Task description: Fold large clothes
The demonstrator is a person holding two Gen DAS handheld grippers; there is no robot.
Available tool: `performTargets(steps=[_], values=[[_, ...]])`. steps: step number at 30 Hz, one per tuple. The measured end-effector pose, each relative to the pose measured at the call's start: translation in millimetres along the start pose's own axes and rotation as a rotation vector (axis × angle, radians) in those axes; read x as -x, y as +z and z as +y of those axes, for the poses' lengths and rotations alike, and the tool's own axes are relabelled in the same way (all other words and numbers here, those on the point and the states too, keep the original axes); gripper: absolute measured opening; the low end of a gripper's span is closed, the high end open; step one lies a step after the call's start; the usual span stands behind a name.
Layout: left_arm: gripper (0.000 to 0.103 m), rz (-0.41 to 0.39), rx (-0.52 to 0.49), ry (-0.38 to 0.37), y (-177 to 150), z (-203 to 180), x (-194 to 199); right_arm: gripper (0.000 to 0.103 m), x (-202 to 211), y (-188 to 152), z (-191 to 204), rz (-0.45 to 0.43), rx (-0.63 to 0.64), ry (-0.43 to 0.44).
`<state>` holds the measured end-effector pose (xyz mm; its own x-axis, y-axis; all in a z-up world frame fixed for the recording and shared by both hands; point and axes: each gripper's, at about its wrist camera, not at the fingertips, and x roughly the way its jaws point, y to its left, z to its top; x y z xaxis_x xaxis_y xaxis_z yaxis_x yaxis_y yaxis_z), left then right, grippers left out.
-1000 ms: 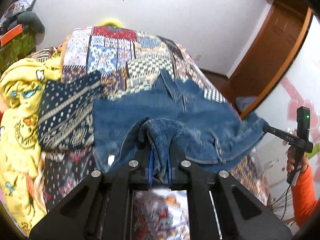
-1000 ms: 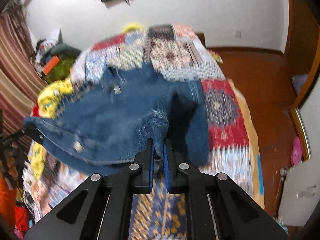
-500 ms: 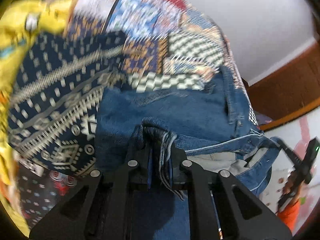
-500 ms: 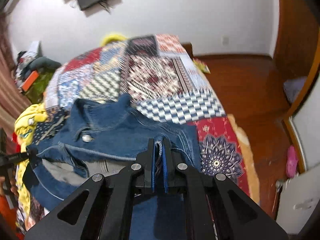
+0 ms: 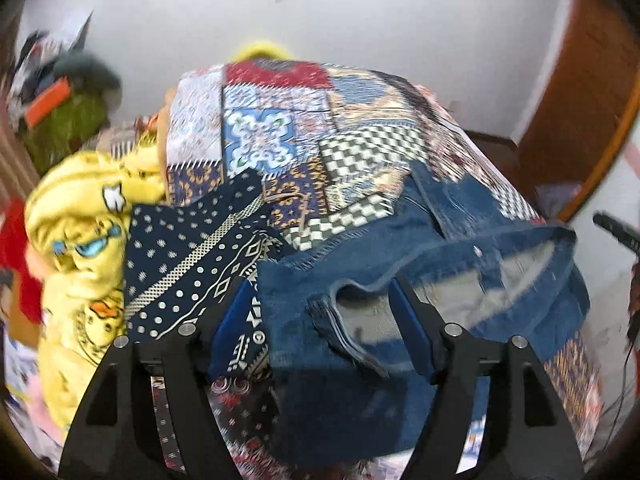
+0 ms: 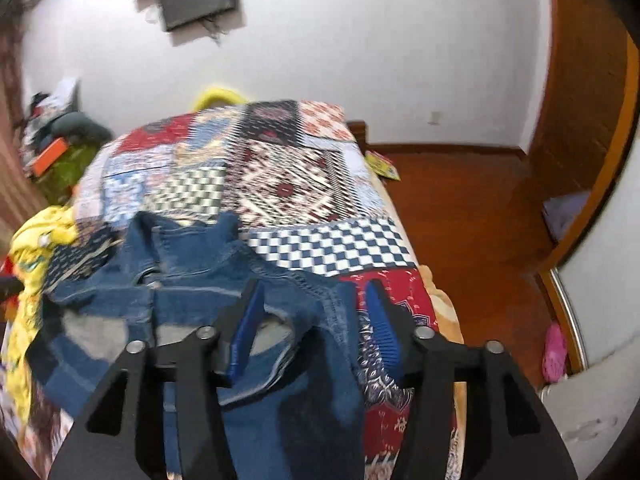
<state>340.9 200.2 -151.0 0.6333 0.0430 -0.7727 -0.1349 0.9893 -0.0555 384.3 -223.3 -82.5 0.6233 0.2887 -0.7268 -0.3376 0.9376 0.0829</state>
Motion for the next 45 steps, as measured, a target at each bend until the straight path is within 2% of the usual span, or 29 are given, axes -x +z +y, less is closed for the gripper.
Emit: performTargets(steps=[1,3,5,11,15,18,23,27,29,32,34,36,40,45], values=[[0.071,0.001,-0.021,-0.004,-5,-5,4,0.053,7,-4,6,0.003,0.028,0.014],[0.079,0.013,-0.057,-0.008,-19,-17,7,0.063,19,-17,17,0.026,0.061,0.052],[0.081,0.041,-0.104,-0.016,-40,-33,4,0.068,22,-34,26,0.051,0.072,0.081],[0.081,0.129,-0.126,-0.038,-79,-71,-33,0.069,5,-83,56,0.169,0.119,0.132],[0.081,0.155,-0.123,-0.042,-86,-89,-56,0.069,-18,-105,71,0.236,0.123,0.146],[0.081,0.135,-0.110,-0.025,-78,-90,-73,0.076,-30,-105,83,0.219,0.161,0.108],[0.081,0.158,-0.023,0.016,-37,-66,-111,0.076,-66,-85,101,0.250,0.236,0.115],[0.081,0.181,0.028,0.039,-4,-42,-133,0.076,-95,-57,98,0.257,0.217,0.078],[0.081,0.172,0.042,0.055,12,-33,-139,0.076,-108,-36,90,0.245,0.162,0.065],[0.081,0.073,-0.010,0.240,38,-22,-134,0.076,-121,-10,75,0.213,0.061,0.000],[0.081,0.066,-0.018,0.252,47,-15,-131,0.076,-123,1,65,0.189,0.022,-0.061],[0.081,0.050,-0.017,0.238,49,-11,-120,0.076,-117,6,61,0.178,-0.004,-0.059],[0.081,0.025,-0.058,0.161,38,-22,-94,0.076,-86,-3,72,0.136,-0.012,0.052],[0.081,0.037,-0.095,0.025,7,-56,-77,0.076,-61,-30,101,0.130,0.076,0.122]])
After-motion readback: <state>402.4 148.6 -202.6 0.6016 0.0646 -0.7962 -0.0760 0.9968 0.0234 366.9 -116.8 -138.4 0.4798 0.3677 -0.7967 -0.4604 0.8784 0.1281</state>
